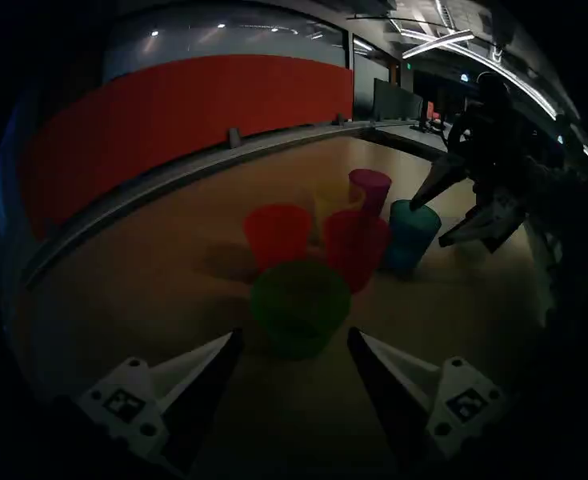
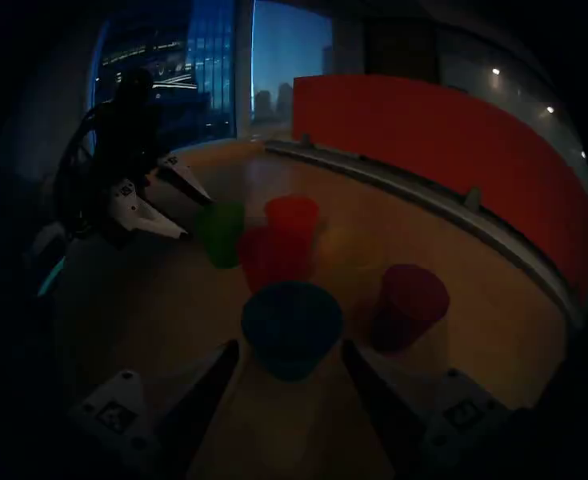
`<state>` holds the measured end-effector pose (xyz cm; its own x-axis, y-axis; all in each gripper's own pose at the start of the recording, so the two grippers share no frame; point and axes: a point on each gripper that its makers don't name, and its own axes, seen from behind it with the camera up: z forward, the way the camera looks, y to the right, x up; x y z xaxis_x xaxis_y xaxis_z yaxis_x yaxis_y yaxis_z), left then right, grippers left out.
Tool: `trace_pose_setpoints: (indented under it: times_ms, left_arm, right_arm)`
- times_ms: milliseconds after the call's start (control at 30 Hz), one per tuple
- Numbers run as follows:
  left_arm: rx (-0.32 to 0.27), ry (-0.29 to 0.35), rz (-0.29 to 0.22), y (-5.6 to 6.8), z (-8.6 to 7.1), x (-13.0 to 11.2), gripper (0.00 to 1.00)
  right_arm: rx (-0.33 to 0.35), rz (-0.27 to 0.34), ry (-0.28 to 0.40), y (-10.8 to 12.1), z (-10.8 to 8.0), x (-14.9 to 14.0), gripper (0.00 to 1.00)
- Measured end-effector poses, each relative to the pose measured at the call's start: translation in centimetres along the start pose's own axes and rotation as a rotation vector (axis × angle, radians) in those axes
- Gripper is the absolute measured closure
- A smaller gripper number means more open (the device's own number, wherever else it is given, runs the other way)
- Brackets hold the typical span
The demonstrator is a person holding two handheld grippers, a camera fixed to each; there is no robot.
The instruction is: Pour water
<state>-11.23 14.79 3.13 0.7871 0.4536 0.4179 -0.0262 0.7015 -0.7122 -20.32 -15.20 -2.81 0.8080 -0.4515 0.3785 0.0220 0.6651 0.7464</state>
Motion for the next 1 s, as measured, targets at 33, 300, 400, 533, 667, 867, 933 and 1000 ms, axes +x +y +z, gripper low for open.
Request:
trace_pose_setpoints:
  times_ms: [33, 300, 400, 533, 667, 867, 933, 1000]
  left_arm:
    - [-0.002, -0.001, 0.003, 0.0, 0.2, 0.1, 0.03]
    - [-0.025, -0.014, 0.011, 0.3, 1.7, 0.6, 0.03]
    - [-0.029, -0.016, 0.010, 0.2, 2.2, 0.8, 0.03]
    - [-0.036, -0.018, 0.007, 0.1, 2.6, 1.0, 0.03]
    - [-0.041, -0.026, 0.003, 0.1, 3.0, 0.9, 0.03]
    - [-0.049, -0.040, -0.008, 0.2, 3.2, 0.6, 0.03]
    - [-0.053, -0.045, -0.014, 0.3, 3.2, 0.5, 0.04]
    - [-0.059, -0.050, -0.020, 0.4, 3.3, 0.4, 0.05]
  right_arm:
    - [0.000, 0.000, -0.001, 0.0, 0.2, 0.0, 0.03]
    - [0.009, 0.007, -0.007, 0.1, 1.5, 0.2, 0.03]
    - [0.012, 0.009, -0.011, 0.2, 2.0, 0.2, 0.03]
    - [0.014, 0.010, -0.009, 0.2, 2.4, 0.4, 0.03]
    - [0.018, 0.015, -0.007, 0.3, 2.6, 0.5, 0.03]
    - [0.021, 0.020, -0.011, 0.3, 2.9, 0.3, 0.04]
    - [0.021, 0.019, -0.011, 0.3, 2.9, 0.3, 0.04]
    - [0.021, 0.018, -0.011, 0.3, 2.9, 0.3, 0.04]
